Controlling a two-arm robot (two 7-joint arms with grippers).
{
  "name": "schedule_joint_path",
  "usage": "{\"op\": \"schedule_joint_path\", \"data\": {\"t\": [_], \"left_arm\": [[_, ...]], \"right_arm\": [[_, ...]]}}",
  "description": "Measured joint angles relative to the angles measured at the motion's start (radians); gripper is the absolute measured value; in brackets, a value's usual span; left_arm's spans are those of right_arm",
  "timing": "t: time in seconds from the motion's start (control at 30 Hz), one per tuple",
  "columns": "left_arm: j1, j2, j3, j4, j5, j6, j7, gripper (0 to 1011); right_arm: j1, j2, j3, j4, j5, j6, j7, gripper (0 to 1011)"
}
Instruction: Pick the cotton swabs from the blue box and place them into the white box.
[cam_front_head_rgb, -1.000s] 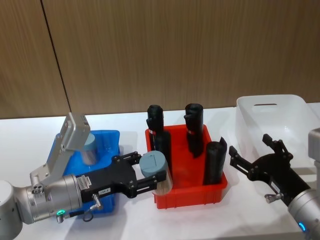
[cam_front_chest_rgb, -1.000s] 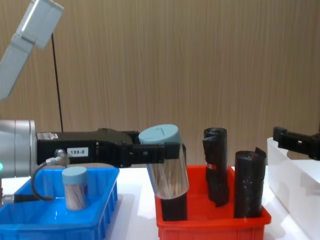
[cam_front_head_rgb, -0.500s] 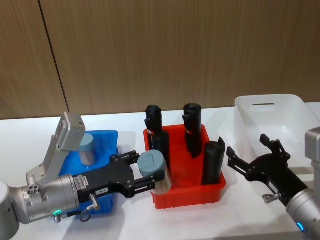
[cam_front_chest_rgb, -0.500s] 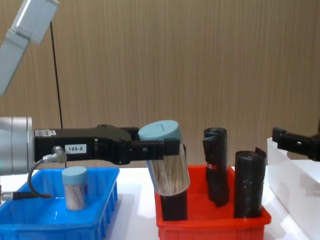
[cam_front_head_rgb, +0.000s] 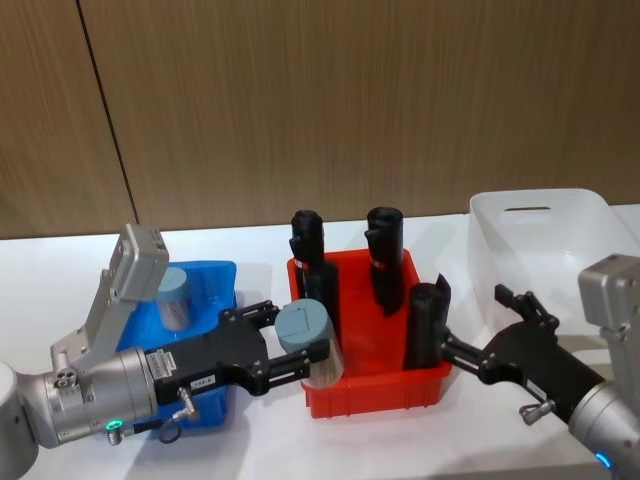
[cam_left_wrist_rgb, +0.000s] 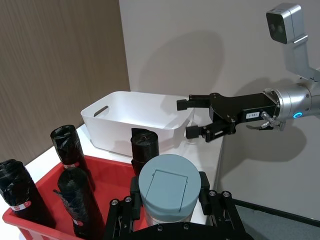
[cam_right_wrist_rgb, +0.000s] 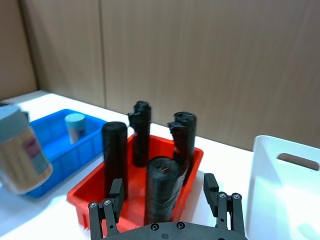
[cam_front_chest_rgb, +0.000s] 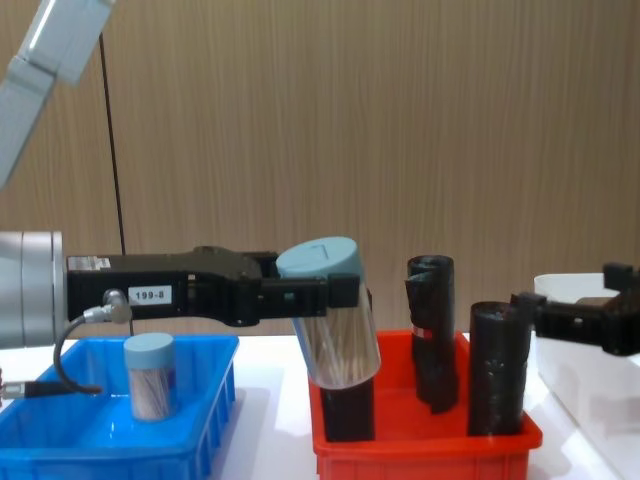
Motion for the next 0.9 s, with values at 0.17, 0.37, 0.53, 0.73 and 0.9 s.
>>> {"op": "schedule_joint_path", "data": {"t": [0.17,0.37,0.53,0.73,0.9], "left_arm": [[0.000,0.000,0.000,0.000,-0.001,-0.001,-0.001,661],[0.000,0.001,0.000,0.000,-0.001,-0.001,-0.001,661],[0.000,0.001,0.000,0.000,-0.002,-0.002,-0.001,660],[0.000,0.001,0.000,0.000,-0.002,-0.002,-0.001,661],[0.000,0.001,0.000,0.000,-0.002,-0.002,-0.001,661]], "right_arm": [[0.010,0.016,0.000,0.000,-0.017,0.027,0.076,1002],[0.025,0.034,-0.001,0.004,-0.037,0.050,0.170,1002],[0.041,0.046,-0.005,0.012,-0.052,0.062,0.245,1002],[0.066,0.052,-0.013,0.027,-0.072,0.071,0.349,1002],[0.095,0.046,-0.028,0.048,-0.090,0.072,0.431,1002]]}}
